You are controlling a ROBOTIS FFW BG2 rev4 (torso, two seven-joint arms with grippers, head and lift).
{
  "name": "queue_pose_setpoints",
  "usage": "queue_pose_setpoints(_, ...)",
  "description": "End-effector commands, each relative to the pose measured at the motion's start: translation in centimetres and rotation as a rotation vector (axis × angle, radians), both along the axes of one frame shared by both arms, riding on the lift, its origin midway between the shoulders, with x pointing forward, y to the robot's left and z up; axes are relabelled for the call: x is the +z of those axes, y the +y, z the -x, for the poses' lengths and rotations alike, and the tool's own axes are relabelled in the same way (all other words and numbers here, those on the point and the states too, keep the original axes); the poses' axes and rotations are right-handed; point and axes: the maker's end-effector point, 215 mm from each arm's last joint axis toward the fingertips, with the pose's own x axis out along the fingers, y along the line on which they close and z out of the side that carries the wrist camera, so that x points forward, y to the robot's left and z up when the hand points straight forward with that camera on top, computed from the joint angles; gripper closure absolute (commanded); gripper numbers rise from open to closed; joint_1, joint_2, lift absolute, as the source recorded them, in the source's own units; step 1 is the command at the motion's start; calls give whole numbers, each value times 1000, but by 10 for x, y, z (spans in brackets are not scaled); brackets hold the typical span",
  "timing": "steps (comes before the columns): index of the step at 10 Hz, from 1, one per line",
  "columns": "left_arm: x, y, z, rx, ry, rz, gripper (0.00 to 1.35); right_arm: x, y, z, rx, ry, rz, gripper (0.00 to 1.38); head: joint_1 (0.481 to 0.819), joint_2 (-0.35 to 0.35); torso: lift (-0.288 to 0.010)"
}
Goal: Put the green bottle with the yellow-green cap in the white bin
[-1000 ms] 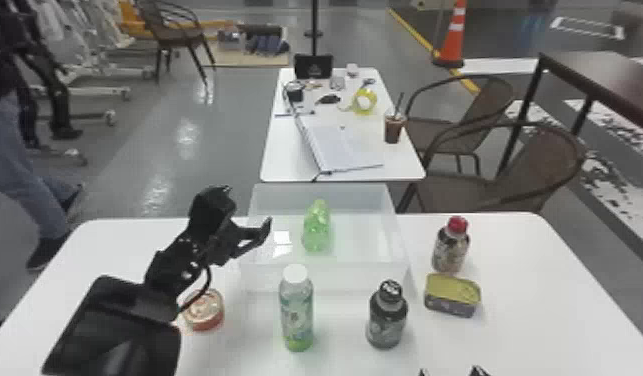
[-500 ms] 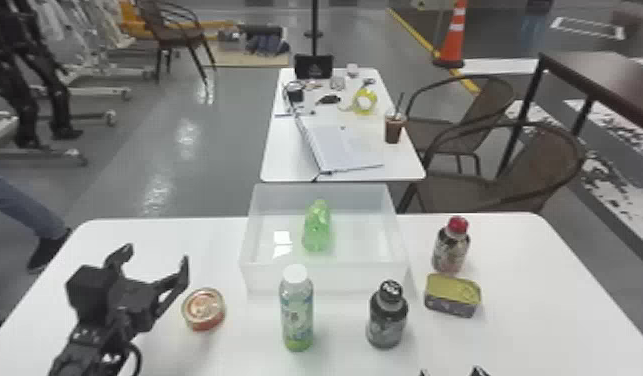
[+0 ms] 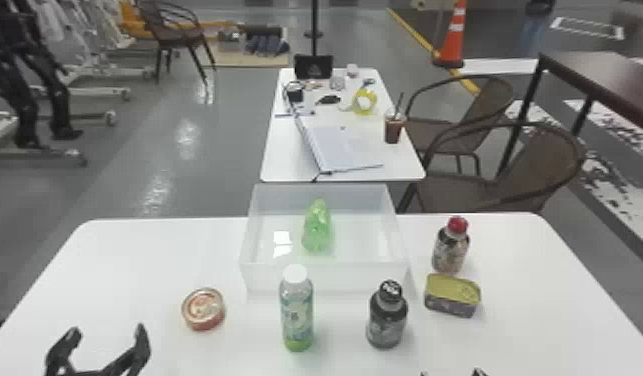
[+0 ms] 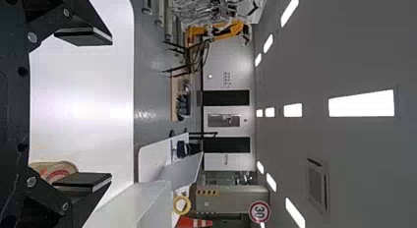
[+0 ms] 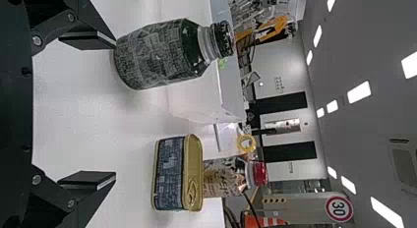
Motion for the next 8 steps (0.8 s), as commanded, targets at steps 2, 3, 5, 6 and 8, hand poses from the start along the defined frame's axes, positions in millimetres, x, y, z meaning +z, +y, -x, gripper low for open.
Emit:
queue_pose_setpoints(2, -22, -6, 26, 1, 39, 12, 300, -1, -1, 2, -2, 3, -1, 329, 549, 0, -100)
queue_pose_setpoints(3, -24, -7, 27, -1, 44, 5, 300, -1, -1, 3, -2, 3, 0, 329, 549, 0, -100)
queue_pose_setpoints(5, -25, -7, 26, -1, 50, 7, 300, 0, -2, 2, -2, 2, 2, 329, 549, 0, -100)
queue_pose_setpoints(6, -26, -8, 27, -2, 51, 9, 300, -1, -2, 3, -2, 3, 2, 329, 549, 0, -100)
queue_pose_setpoints(8, -25, -8, 26, -1, 49, 10, 300, -1, -2, 3, -2, 3, 2, 329, 549, 0, -100)
